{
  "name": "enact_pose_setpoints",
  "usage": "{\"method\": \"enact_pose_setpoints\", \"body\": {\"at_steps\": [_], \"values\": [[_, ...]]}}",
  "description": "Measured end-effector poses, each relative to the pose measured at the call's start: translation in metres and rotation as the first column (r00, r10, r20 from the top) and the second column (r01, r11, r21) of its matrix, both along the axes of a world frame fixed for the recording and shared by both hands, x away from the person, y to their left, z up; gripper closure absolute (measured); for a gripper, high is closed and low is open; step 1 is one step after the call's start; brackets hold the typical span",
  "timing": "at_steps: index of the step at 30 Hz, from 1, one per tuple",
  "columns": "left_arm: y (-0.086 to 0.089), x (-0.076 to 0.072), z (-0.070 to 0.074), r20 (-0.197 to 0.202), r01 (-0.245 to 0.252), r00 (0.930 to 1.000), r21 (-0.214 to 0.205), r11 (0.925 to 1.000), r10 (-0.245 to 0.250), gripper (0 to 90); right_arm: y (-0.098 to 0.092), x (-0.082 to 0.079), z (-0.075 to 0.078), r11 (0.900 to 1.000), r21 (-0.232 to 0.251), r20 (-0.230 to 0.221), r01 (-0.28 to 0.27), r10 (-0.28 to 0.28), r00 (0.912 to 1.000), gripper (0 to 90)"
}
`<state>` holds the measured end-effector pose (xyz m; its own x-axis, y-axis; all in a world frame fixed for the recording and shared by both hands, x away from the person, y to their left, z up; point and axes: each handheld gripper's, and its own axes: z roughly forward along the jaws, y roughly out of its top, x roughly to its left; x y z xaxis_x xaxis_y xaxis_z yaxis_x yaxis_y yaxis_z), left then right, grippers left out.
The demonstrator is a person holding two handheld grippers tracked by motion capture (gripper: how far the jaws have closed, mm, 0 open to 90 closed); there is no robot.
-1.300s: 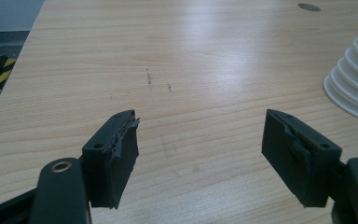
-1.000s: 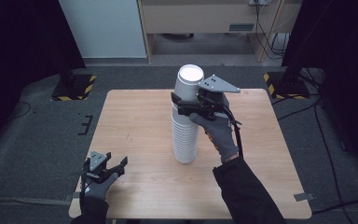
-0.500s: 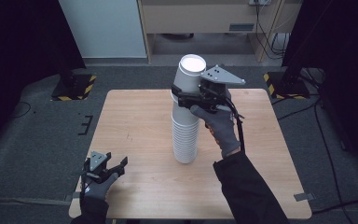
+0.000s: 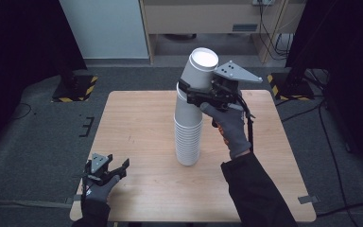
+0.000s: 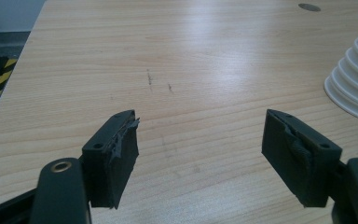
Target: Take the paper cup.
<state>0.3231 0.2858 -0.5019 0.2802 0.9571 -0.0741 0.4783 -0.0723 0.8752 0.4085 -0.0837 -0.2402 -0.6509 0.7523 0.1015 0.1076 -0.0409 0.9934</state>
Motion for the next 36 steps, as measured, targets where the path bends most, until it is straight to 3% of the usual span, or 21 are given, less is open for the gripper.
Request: {"method": "enact_pose_setpoints", "body": {"at_steps": [7,18,24,36], "values": [[-0.001,0.000,0.000,0.004,0.001,1.0000,-0.004,1.0000,-0.001,25.6,-0.020,-0.010,0.006,0.9994,0.032,0.012,0.015,-0.016,0.9998,13.9],[-0.003,0.000,0.005,0.044,0.008,0.9990,-0.027,0.9996,-0.007,26.3,-0.050,-0.026,-0.007,0.9981,0.047,-0.006,0.039,-0.039,0.9992,13.9],[-0.005,0.000,0.006,0.053,0.014,0.9985,-0.030,0.9994,-0.013,27.7,-0.070,-0.039,-0.030,0.9969,0.060,-0.038,0.052,-0.050,0.9980,13.9],[-0.008,0.000,0.007,0.067,0.031,0.9973,-0.035,0.9989,-0.029,27.9,-0.096,-0.047,-0.070,0.9937,0.085,-0.108,0.073,-0.064,0.9921,13.9]]}}
